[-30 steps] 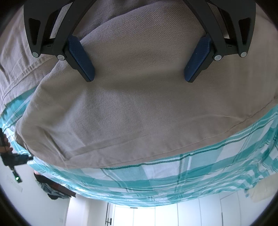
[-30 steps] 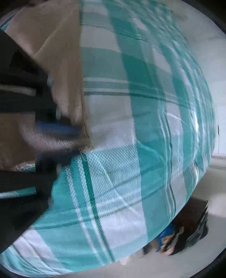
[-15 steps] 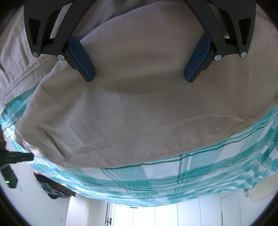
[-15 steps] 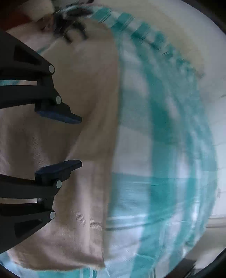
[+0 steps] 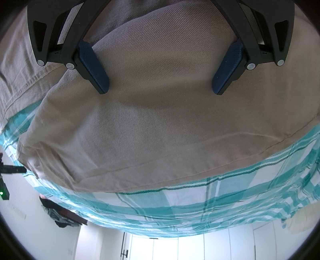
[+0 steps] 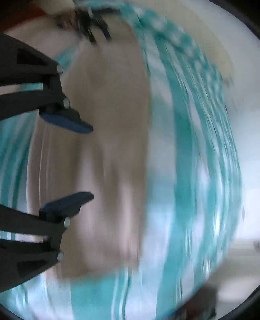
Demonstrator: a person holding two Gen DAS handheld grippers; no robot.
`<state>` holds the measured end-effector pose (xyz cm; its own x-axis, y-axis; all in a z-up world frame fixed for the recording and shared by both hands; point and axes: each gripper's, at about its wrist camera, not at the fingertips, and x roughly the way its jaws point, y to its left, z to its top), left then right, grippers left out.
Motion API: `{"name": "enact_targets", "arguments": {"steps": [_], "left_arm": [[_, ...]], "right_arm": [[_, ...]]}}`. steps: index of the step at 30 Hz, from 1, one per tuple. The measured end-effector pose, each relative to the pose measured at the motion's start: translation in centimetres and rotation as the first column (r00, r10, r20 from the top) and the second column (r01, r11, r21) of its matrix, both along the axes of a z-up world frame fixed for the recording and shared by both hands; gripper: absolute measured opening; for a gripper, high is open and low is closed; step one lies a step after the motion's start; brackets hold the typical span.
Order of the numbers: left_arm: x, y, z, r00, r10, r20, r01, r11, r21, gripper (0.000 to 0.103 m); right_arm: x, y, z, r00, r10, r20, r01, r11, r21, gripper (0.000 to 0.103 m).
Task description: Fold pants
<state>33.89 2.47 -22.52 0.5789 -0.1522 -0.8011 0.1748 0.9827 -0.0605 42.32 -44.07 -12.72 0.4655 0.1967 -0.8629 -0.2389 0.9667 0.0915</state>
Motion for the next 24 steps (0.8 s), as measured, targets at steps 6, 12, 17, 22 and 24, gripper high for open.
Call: {"name": "enact_targets", "arguments": {"steps": [6, 12, 17, 22, 24], "left_arm": [[0.0, -0.1, 0.0, 1.0, 0.001, -0.002, -0.001, 1.0, 0.003, 0.102], [-0.1, -0.1, 0.0, 1.0, 0.001, 0.001, -0.001, 1.0, -0.002, 0.102], [-0.1, 0.0, 0.0, 1.0, 0.001, 0.001, -0.001, 1.0, -0.003, 0.102], [0.0, 0.0, 0.0, 1.0, 0.001, 0.001, -0.001, 1.0, -0.006, 0.102], [0.0, 0.0, 0.0, 1.0, 0.001, 0.001, -0.001, 1.0, -0.006, 0.102]], "right_arm": [[3.8, -13.2, -1.1, 0.927, -0.358, -0.111, 0.37, 0.921, 0.119, 0.065], [3.8, -11.0, -1.8, 0.965, -0.219, -0.142, 0.249, 0.938, 0.241, 0.06], [3.7, -8.4, -1.0, 0.975, -0.211, -0.077, 0.21, 0.978, -0.015, 0.004], [-0.5, -4.2, 3.2, 0.993, -0.106, 0.049, 0.103, 0.993, 0.057, 0.003], [-4.1, -0.5, 5.9, 0.994, 0.061, 0.089, -0.07, 0.993, 0.095, 0.003]]}}
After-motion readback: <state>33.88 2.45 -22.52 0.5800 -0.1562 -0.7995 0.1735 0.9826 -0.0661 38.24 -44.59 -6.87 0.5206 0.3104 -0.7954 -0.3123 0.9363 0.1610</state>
